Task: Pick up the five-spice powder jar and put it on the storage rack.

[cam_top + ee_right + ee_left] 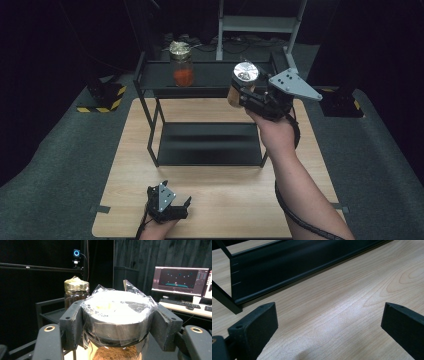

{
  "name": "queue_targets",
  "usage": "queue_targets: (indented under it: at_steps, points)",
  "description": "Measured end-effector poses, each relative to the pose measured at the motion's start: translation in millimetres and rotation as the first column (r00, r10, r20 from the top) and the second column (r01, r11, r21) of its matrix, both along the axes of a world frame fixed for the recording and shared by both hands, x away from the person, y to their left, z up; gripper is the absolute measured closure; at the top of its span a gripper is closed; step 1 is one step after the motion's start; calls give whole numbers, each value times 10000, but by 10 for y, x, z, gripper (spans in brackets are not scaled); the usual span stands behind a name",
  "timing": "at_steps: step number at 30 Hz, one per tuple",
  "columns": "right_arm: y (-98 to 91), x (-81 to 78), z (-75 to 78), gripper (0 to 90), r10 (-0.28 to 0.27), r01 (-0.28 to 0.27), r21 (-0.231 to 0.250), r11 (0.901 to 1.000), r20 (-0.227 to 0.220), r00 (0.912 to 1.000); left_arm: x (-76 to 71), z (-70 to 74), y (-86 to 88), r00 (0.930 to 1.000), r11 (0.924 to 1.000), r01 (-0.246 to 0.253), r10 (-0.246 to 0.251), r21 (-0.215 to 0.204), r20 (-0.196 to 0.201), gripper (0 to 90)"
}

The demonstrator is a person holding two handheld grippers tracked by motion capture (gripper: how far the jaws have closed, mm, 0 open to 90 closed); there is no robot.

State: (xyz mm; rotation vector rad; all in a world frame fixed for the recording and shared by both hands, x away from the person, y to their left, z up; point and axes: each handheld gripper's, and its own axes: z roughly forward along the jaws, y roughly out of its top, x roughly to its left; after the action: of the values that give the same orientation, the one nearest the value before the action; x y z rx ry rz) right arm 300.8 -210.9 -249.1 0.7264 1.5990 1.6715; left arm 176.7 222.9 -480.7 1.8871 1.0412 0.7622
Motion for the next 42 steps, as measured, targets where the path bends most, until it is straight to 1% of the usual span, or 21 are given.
queue_targets:
  at_steps: [2,3,4,8,10,11,13,16,18,22,25,31,36,37,42]
  points:
    - [-1,57,14,338,127,-123,235,9996,-158,9998,1,0,1,10000,10000,6,-6,-9,-5,11]
    - [9,66,24,337,107,-104,207,9997,-142,9998,1,1,2,10000,10000,17,-17,25,11,11]
    - [41,78,50,337,8,-8,71,10000,-43,10000,2,0,3,10000,10000,17,-17,11,4,11]
    - [77,127,100,337,-7,8,122,9999,-54,10000,0,-3,11,10000,10000,9,-9,-48,11,11]
    - [120,175,141,338,-115,115,-35,9999,-33,9999,-4,-6,18,10000,9999,-18,18,-102,23,11]
    - [120,175,141,338,-115,115,-35,9999,-33,9999,-4,-6,18,10000,9999,-18,18,-102,23,11]
    - [144,250,160,337,-161,161,-50,9999,-88,9998,-4,-9,22,10000,9999,-30,30,-140,25,11]
    - [171,317,187,337,-255,253,-139,9996,-139,9996,0,-8,28,10000,9999,-15,15,-156,13,11]
    - [180,338,192,337,-301,299,-148,9994,-144,9994,1,-8,32,10000,9998,-7,7,-180,6,11]
    - [212,437,212,337,-421,420,-71,9991,-198,9989,4,-6,41,10000,9998,4,-4,-210,-15,11]
    - [233,480,220,337,-516,514,-114,9986,-225,9984,5,-7,46,10000,9997,8,-8,-238,-21,11]
    - [253,595,208,337,-711,708,-85,9975,-334,9969,4,-9,49,10000,9997,39,-39,-241,-9,11]
    - [246,646,192,337,-727,727,2,9974,-336,9968,5,-12,58,10000,9995,28,-28,-306,-12,11]
    - [246,665,197,337,-727,729,27,9973,-391,9966,5,-12,58,10000,9995,30,-30,-315,-16,11]
    - [264,718,205,337,-797,794,-69,9968,-504,9955,6,-12,62,10000,9994,30,-31,-331,-18,11]
